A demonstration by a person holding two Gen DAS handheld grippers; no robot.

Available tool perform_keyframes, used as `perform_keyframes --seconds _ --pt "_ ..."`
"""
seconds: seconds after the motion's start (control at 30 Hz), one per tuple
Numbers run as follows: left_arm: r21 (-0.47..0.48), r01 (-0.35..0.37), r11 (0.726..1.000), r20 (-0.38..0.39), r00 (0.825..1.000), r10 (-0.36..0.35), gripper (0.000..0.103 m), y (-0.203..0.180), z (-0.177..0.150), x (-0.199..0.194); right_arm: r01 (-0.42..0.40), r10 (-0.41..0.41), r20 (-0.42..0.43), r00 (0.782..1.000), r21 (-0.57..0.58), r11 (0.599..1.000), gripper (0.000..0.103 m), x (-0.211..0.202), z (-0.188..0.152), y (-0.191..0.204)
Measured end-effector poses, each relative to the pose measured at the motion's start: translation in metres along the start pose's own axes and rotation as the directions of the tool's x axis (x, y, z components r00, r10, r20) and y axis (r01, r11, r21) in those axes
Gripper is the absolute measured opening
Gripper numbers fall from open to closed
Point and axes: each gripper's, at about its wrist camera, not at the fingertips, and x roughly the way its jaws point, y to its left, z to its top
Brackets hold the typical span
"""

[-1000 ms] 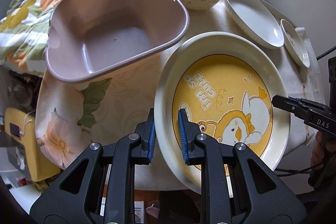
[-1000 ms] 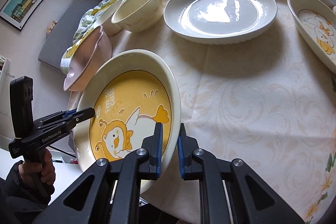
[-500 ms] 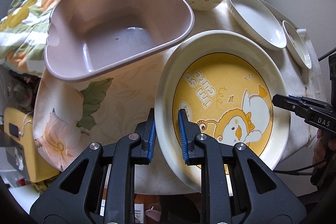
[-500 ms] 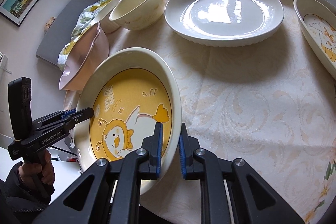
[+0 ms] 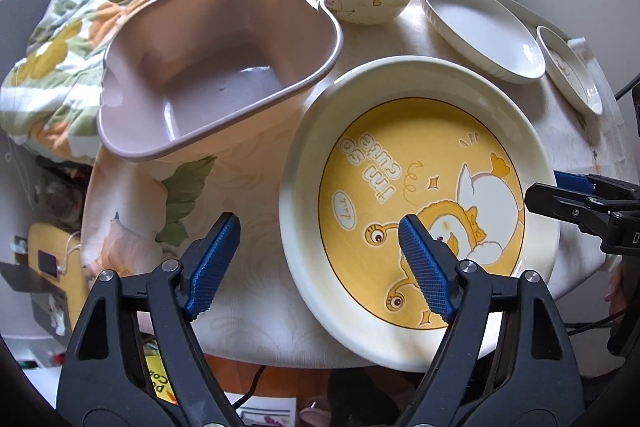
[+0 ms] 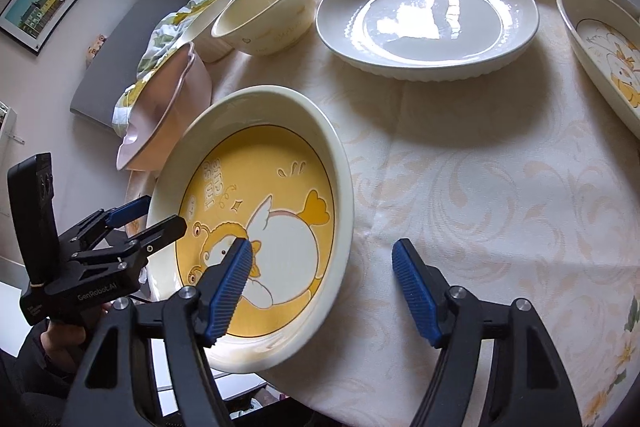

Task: Organize plates and bowls

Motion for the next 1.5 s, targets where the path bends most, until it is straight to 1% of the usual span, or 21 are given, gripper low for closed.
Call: perform_keyframes --seconds 0.07,0.17,0.27,0.3,0.33,0.37,0.4,0.43,0.5,0.6,0.67,0.73,0.87,0.93,1.03,1.13,1.23,1.33,1.4,1.47,1.5 --pt "-0.005 0.004 1.0 0.01 1.0 -0.004 0.08 -0.002 0.001 -0.012 0.004 -0.004 0.006 1.0 -0.003 1.0 0.068 -0.007 -0.001 0.003" --pt "-0.008 0.008 1.0 0.048 0.999 -0.007 0.08 -0.005 0.004 -0.038 0.019 -0.018 0.043 0.999 -0.02 1.0 0.068 -0.03 0.0 0.012" --pt "-0.001 0.02 1.0 0.116 0.993 -0.019 0.08 -0.014 0.013 -0.077 0.05 -0.047 0.096 0.994 -0.034 0.998 0.068 -0.062 0.005 0.023" --pt "0.006 0.021 1.0 0.152 0.988 -0.022 0.08 -0.017 0.015 -0.092 0.057 -0.052 0.121 0.991 -0.04 0.998 0.072 -0.074 0.007 0.027" --pt "0.015 0.019 1.0 0.193 0.981 -0.021 0.081 -0.021 0.019 -0.107 0.062 -0.055 0.142 0.988 -0.047 0.997 0.092 -0.084 0.009 0.029" --pt "0.025 0.015 1.0 0.229 0.973 -0.021 0.089 -0.026 0.024 -0.119 0.073 -0.063 0.171 0.983 -0.055 0.996 0.102 -0.094 0.011 0.031" --pt "0.034 0.012 0.999 0.258 0.966 -0.02 0.103 -0.03 0.029 -0.127 0.082 -0.069 0.2 0.977 -0.059 0.995 0.103 -0.103 0.013 0.033" --pt "0.04 0.009 0.999 0.289 0.957 -0.021 0.103 -0.033 0.036 -0.133 0.095 -0.08 0.221 0.972 -0.059 0.994 0.103 -0.11 0.016 0.033" --pt "0.056 0.038 0.998 0.303 0.951 -0.054 0.103 -0.041 0.049 -0.136 0.103 -0.088 0.234 0.968 -0.054 0.993 0.103 -0.121 0.024 0.031" --pt "0.054 0.091 0.994 0.293 0.951 -0.103 0.103 -0.05 0.073 -0.13 0.113 -0.102 0.256 0.961 -0.03 0.993 0.103 -0.138 0.038 0.019" --pt "0.04 0.114 0.993 0.299 0.947 -0.121 0.103 -0.057 0.084 -0.128 0.147 -0.142 0.255 0.957 -0.002 0.989 0.103 -0.15 0.048 0.008" --pt "0.016 0.111 0.994 0.301 0.947 -0.11 0.103 -0.065 0.095 -0.125 0.184 -0.185 0.266 0.946 0.027 0.983 0.103 -0.162 0.062 -0.006" --pt "-0.024 0.101 0.995 0.268 0.959 -0.091 0.103 -0.083 0.118 -0.108 0.139 -0.139 0.296 0.945 0.02 0.99 0.103 -0.178 0.095 -0.035" --pt "-0.059 0.09 0.994 0.253 0.965 -0.073 0.103 -0.09 0.127 -0.097 0.152 -0.144 0.28 0.949 -0.01 0.988 0.103 -0.178 0.114 -0.049" --pt "-0.125 0.074 0.989 0.234 0.971 -0.043 0.103 -0.096 0.138 -0.078 0.194 -0.171 0.216 0.961 -0.089 0.977 0.103 -0.161 0.144 -0.07" --pt "-0.178 0.043 0.983 0.19 0.982 -0.009 0.103 -0.103 0.148 -0.05 0.136 -0.111 0.147 0.983 -0.174 0.975 0.103 -0.133 0.166 -0.092" --pt "-0.231 0.059 0.971 0.148 0.989 -0.025 0.103 -0.108 0.154 -0.017 0.061 -0.049 0.064 0.997 -0.205 0.977 0.103 -0.096 0.182 -0.112" --pt "-0.273 0.085 0.958 0.103 0.993 -0.058 0.102 -0.108 0.154 0.014 0.03 -0.032 -0.002 0.999 -0.228 0.973 0.103 -0.065 0.192 -0.126" --pt "-0.286 0.094 0.954 0.081 0.994 -0.074 0.096 -0.11 0.153 0.031 0.011 -0.019 -0.03 0.999 -0.249 0.968 0.102 -0.048 0.196 -0.132" --pt "-0.293 0.094 0.952 0.052 0.995 -0.082 0.09 -0.111 0.153 0.047 -0.016 0.002 -0.053 0.999 -0.264 0.964 0.096 -0.035 0.198 -0.135" --pt "-0.295 0.094 0.951 0.04 0.995 -0.086 0.086 -0.112 0.152 0.054 -0.026 0.009 -0.063 0.998 -0.271 0.962 0.088 -0.029 0.199 -0.137"
